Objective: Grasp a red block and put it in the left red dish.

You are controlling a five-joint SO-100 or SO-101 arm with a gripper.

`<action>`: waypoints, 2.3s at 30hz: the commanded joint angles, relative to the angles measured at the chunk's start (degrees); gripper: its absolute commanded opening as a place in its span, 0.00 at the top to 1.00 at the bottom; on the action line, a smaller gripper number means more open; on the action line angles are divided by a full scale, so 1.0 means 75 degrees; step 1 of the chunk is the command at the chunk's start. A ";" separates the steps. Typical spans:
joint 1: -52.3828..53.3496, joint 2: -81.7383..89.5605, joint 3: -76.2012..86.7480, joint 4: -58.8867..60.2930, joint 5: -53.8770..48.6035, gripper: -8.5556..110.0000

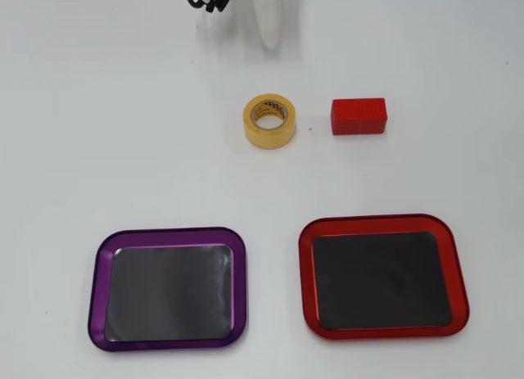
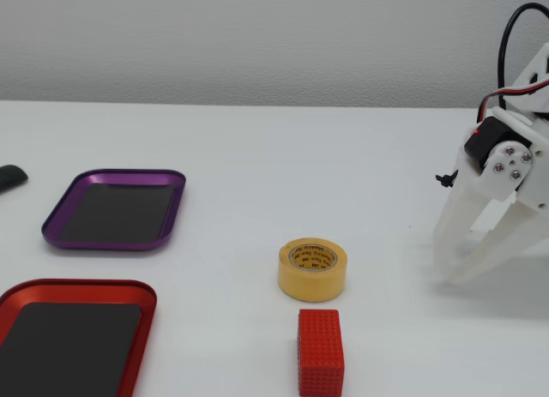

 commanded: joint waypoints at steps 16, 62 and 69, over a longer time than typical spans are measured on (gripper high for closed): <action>0.0023 0.0867 0.0035 -0.0223 -0.0047 0.93; -0.2426 -1.3219 -0.9785 -0.1441 0.0141 0.74; -0.2004 -1.3488 -0.9703 -0.2074 0.0422 0.74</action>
